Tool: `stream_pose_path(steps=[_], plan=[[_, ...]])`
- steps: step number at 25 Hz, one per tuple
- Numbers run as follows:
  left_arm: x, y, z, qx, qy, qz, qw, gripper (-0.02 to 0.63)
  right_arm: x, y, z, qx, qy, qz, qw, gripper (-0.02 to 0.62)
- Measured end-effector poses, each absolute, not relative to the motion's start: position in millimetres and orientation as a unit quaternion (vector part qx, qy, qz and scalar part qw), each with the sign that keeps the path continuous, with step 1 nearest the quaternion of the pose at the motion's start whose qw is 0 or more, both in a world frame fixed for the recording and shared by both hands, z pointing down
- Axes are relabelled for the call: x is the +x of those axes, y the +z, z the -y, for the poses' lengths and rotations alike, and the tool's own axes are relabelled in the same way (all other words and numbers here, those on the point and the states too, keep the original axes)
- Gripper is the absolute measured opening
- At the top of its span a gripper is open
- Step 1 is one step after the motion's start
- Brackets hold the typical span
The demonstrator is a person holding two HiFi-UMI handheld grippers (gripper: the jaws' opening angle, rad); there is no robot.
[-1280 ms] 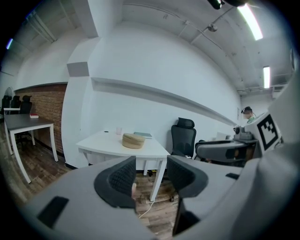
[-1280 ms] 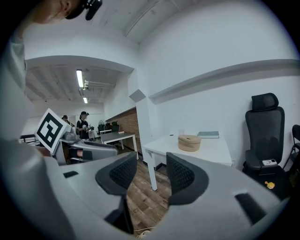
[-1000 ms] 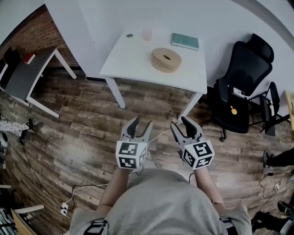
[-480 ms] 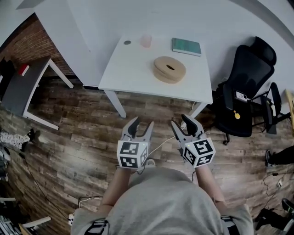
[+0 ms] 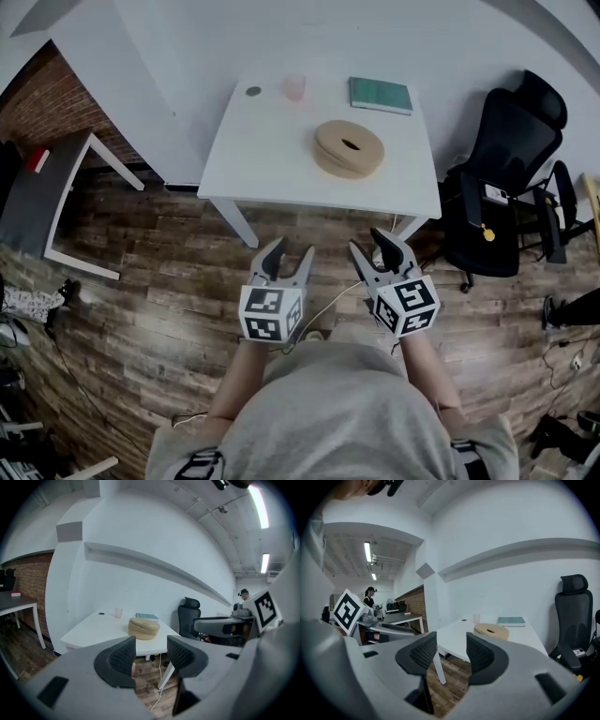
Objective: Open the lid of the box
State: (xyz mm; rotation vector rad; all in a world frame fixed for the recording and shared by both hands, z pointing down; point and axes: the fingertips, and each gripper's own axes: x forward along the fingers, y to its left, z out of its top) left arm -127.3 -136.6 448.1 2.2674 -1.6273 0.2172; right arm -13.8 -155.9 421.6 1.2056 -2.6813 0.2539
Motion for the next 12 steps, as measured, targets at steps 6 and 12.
stream_pose_path(steps=[6, 12], plan=[[-125.4, 459.7, 162.4, 0.799, 0.077, 0.565, 0.188, 0.186, -17.0, 423.8, 181.6, 0.411, 0.075, 0.902, 0.108, 0.195], [-124.8, 481.0, 194.7, 0.806, 0.096, 0.550, 0.196, 0.187, -20.8, 433.0, 216.4, 0.417, 0.070, 0.898, 0.119, 0.190]])
